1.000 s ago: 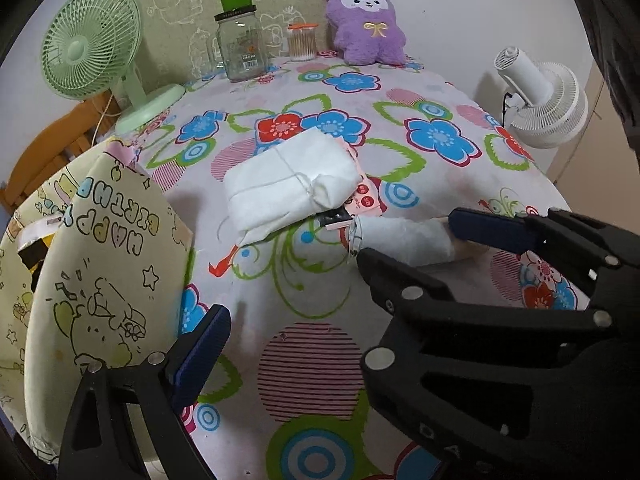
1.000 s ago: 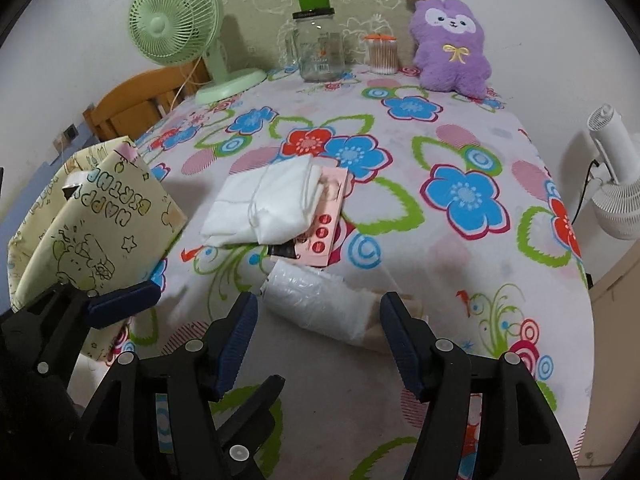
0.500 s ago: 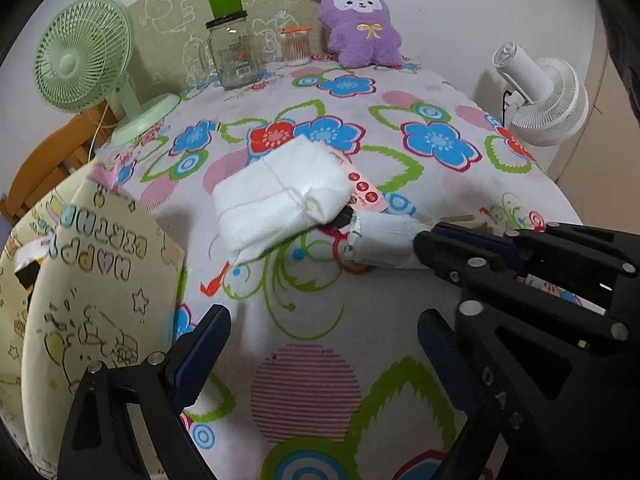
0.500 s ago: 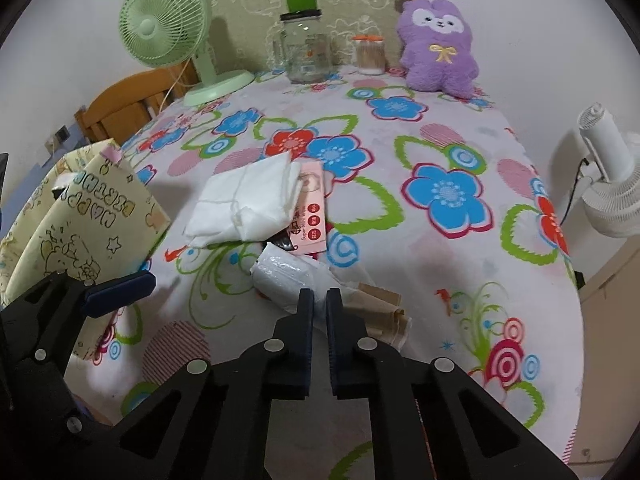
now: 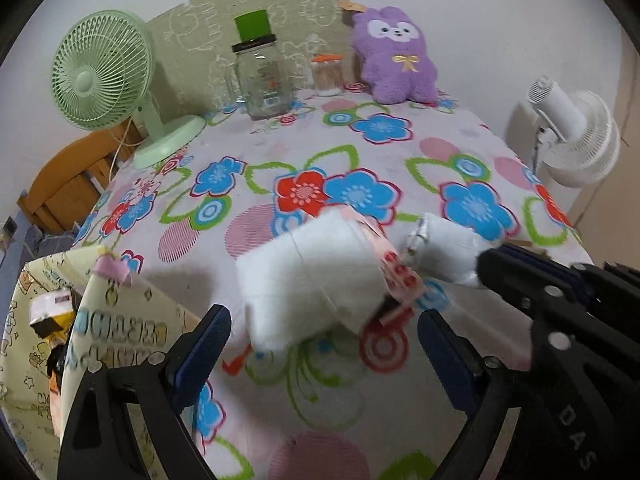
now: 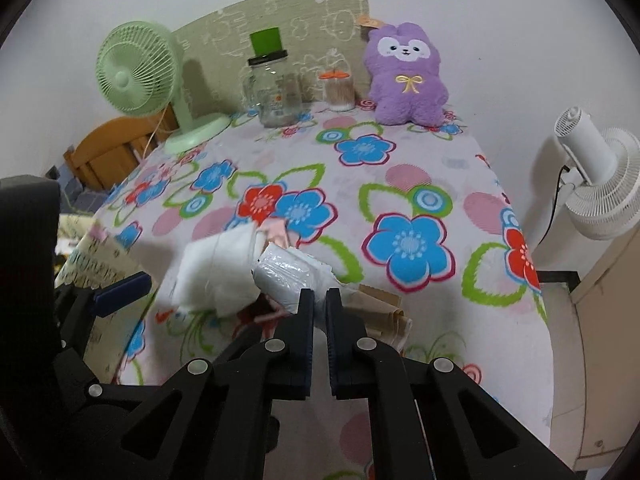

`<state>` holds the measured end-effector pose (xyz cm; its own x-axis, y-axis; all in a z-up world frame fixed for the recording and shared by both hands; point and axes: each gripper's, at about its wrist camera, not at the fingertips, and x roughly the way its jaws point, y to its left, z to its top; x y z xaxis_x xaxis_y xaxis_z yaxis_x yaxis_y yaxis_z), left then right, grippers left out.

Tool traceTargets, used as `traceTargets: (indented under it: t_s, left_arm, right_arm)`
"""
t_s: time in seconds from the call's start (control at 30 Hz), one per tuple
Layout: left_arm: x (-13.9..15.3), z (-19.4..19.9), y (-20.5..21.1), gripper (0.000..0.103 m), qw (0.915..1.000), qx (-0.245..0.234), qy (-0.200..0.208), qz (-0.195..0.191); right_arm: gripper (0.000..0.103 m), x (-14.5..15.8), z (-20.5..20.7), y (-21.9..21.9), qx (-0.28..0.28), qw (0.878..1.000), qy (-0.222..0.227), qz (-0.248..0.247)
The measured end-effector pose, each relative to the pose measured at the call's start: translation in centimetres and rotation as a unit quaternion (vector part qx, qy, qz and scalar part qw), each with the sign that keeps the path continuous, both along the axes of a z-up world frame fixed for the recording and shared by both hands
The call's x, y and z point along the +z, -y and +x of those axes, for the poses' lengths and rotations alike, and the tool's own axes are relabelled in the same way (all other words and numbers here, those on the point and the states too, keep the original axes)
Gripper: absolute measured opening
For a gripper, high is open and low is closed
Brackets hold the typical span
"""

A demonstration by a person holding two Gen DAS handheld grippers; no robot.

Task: Organize soft objects
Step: 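Grasp the folded white cloth bundle with the left tool while the right tool holds the roll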

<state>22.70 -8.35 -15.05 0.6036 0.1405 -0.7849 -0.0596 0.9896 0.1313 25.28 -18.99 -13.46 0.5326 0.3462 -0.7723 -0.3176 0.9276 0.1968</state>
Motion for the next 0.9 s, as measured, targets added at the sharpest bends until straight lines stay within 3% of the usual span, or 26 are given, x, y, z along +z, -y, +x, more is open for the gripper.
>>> traceTargets:
  t_s: [0.2, 0.37, 0.47, 0.63, 0.73, 0.9]
  left_arm:
    - [-0.8, 2.1, -0.9, 0.094, 0.9996, 0.028, -0.003, -0.007]
    - [-1.8, 3.0, -1.2, 0.087, 0.999, 0.037, -0.017, -0.021]
    - [-1.6, 2.7, -1.1, 0.075, 0.9993, 0.032, -0.01, -0.017]
    - [-1.4, 2.3, -0.3, 0.038, 0.9996, -0.002, -0.011, -0.027]
    - [-1.2, 2.2, -0.2, 0.025, 0.9994, -0.008, -0.013, -0.03]
    - [-0.9, 1.7, -0.3, 0.017, 0.9996, -0.007, -0.01, -0.027]
  right_arm:
    - [0.008, -0.7, 1.9, -0.3, -0.017, 1.0, -0.01, 0.005]
    - [0.008, -1.4, 2.8, -0.8, -0.02, 1.0, -0.016, 0.0]
    - [0.008, -1.7, 2.9, -0.8, -0.02, 1.0, -0.023, 0.005]
    - [0.008, -2.0, 2.9, -0.8, -0.024, 0.999, -0.029, 0.002]
    - [0.008, -2.0, 2.8, -0.8, -0.026, 0.999, -0.029, 0.003]
    - [0.008, -1.5, 2.2, -0.7, -0.031, 0.999, -0.025, -0.001]
